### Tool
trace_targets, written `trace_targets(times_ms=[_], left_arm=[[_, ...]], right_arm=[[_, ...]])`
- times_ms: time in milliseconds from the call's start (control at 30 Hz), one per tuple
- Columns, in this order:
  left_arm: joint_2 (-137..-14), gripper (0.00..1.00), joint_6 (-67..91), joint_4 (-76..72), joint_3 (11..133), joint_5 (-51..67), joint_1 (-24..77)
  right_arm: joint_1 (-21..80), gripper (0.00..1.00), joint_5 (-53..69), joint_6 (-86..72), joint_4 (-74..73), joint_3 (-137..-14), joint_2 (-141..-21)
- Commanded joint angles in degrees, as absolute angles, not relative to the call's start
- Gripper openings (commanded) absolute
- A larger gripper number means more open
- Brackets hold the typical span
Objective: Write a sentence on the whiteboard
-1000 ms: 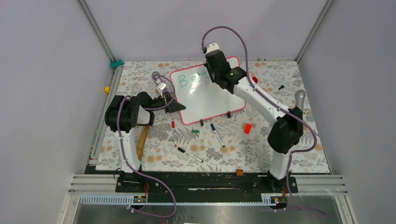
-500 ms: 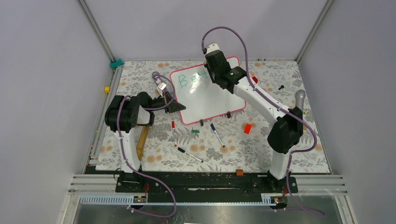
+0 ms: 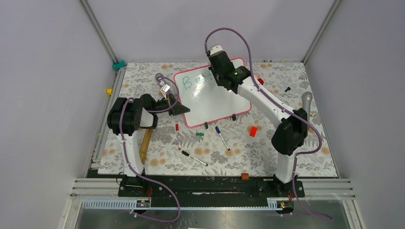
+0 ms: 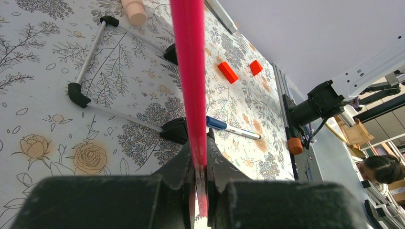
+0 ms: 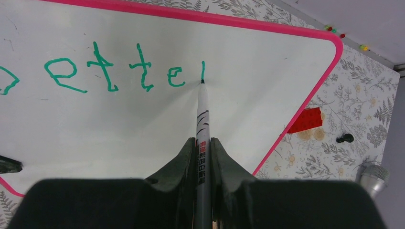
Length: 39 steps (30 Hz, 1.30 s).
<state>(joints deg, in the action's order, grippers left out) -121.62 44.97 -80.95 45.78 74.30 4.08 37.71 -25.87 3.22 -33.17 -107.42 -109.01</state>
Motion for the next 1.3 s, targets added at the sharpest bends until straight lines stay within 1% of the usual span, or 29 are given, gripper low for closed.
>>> trace_targets(times_ms=[0, 1000, 1267], left_arm=[[-123.18, 0.00, 39.46, -83.58, 45.35, 82.17, 5.40], [-123.13, 0.00, 39.55, -83.60, 45.45, 82.16, 5.45], [-123.13, 0.00, 39.55, -83.54, 45.44, 82.12, 5.43]], right_arm=[[37.44, 0.00, -25.28, 3.99, -35.20, -109.93, -110.21], [37.18, 0.00, -26.34, 4.05, -35.15, -115.37, -113.23], [37.02, 0.00, -28.38, 4.11, -34.75, -115.73, -113.53]])
